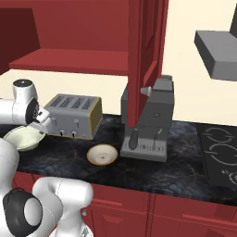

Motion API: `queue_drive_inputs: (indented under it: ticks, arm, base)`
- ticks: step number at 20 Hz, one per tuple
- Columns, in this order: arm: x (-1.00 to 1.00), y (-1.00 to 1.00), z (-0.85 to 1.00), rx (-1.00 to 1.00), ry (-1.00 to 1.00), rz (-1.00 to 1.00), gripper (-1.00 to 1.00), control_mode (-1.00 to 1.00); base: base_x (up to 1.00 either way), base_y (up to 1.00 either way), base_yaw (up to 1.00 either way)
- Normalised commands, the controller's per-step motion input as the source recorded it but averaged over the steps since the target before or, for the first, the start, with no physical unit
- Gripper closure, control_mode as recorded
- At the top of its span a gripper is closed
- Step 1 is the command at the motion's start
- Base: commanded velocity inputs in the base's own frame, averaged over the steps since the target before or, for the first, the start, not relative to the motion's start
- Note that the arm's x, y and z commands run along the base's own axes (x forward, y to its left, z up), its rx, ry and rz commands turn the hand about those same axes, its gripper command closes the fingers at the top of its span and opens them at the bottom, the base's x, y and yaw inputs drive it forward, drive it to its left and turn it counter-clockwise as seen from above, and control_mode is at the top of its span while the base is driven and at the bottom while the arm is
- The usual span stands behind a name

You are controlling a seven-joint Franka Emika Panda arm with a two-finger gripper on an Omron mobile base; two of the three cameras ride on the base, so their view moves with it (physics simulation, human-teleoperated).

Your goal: Pick up the bowls on the counter and stack them on top of one another in the open cabinet. Place the smaller bowl on top of the larger bowl.

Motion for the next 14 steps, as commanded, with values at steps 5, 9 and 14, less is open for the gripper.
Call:
queue_drive_inputs:
  ticks: [5,9,14]
  arm:
    - [0.00,0.20,-0.22,0.04,-0.02,-0.03,-1.00,-1.00]
    - [0.00,0.16,-0.21,0.04,-0.03,-0.02,-1.00,-1.00]
    - [0.00,0.13,-0.17,0.00,-0.05,0.00,-1.00,-1.00]
  base:
    - [0.00,0.00,0.00]
    - [0.00,0.00,0.00]
    - [0.00,0.00,0.00]
